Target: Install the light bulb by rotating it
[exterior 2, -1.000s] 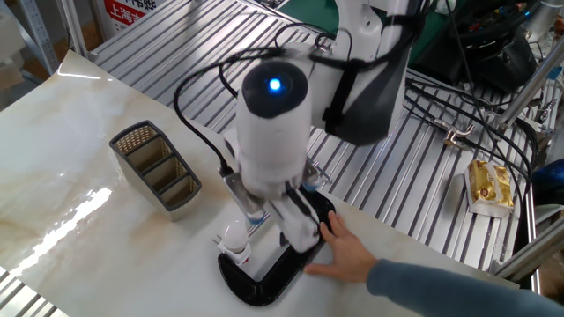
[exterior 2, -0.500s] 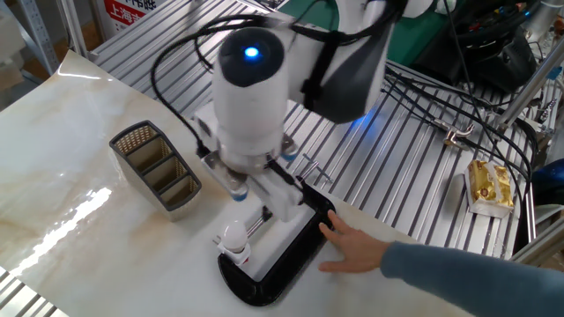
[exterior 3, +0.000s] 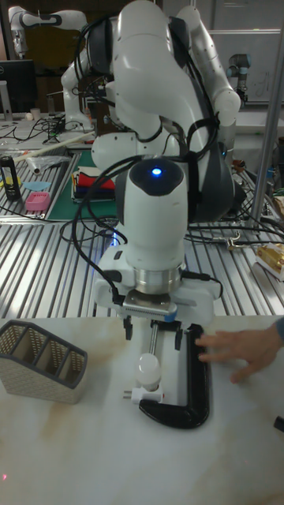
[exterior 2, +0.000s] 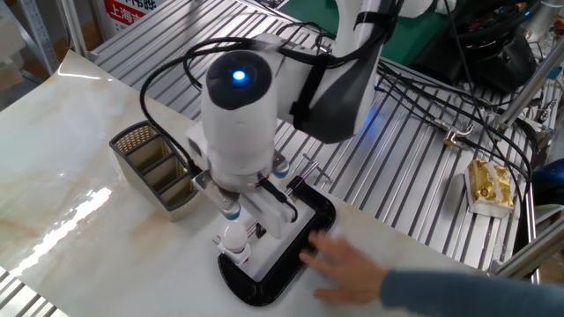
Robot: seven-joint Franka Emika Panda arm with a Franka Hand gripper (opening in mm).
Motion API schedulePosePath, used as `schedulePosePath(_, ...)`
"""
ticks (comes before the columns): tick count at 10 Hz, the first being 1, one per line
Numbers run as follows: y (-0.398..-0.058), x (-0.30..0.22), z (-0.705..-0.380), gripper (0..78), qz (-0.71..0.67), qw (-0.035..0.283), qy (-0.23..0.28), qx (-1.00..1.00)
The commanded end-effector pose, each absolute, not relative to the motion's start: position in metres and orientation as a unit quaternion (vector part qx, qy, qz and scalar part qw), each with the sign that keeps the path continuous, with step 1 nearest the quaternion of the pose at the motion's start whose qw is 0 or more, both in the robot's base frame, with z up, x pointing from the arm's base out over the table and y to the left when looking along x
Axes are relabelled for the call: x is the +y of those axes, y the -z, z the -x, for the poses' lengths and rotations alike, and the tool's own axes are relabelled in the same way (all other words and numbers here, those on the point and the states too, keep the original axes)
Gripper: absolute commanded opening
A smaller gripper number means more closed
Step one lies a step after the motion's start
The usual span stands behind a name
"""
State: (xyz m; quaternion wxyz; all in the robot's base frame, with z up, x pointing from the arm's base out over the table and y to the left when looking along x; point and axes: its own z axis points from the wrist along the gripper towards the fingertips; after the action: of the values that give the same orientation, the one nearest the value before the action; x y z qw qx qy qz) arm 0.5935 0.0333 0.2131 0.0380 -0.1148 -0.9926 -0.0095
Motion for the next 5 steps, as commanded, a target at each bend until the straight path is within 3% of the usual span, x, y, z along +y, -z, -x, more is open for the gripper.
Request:
schedulePosePath(1, -0.208, 0.027, -0.599, 77.4, 0.105, 0.038, 0.015, -0.994)
schedulePosePath(5, -0.196, 0.024, -0.602, 77.4, 0.098, 0.037, 0.018, -0.994)
